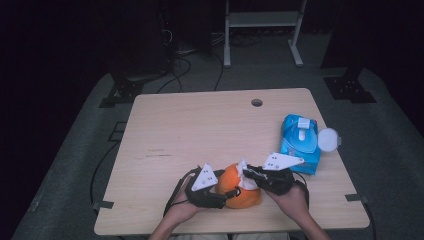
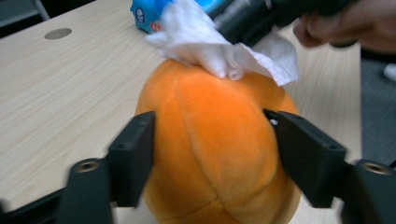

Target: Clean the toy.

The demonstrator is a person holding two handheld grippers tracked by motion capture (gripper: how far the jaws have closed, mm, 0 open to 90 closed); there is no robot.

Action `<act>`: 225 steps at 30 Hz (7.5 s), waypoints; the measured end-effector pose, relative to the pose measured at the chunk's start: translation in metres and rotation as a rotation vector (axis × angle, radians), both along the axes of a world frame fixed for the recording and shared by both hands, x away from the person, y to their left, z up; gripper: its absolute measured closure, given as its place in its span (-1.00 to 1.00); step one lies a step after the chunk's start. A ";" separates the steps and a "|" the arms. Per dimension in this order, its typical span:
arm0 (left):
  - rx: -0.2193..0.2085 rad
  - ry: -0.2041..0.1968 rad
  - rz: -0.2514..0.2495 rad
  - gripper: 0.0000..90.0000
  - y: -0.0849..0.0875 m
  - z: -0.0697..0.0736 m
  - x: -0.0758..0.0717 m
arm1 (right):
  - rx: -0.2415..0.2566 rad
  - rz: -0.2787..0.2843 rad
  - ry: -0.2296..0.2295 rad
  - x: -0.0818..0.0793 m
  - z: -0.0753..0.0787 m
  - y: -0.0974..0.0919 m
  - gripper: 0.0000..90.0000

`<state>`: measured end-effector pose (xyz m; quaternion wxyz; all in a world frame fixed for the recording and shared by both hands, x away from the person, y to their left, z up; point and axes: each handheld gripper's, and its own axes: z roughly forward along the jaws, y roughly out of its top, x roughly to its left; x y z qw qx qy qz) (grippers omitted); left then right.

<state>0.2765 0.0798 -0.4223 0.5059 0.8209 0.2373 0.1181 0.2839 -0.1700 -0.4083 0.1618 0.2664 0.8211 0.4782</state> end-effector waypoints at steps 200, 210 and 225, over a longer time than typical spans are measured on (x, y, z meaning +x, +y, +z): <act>0.092 -0.147 -0.055 -0.24 -0.013 -0.006 -0.017 | 0.052 0.101 0.014 -0.021 0.021 0.016 0.80; -0.028 -0.092 -0.021 -0.66 -0.011 0.000 -0.012 | 0.095 0.028 0.054 -0.014 0.018 -0.008 0.80; 0.035 -0.049 -0.027 -0.69 -0.001 -0.006 -0.007 | 0.067 -0.017 0.134 -0.005 0.005 -0.035 0.79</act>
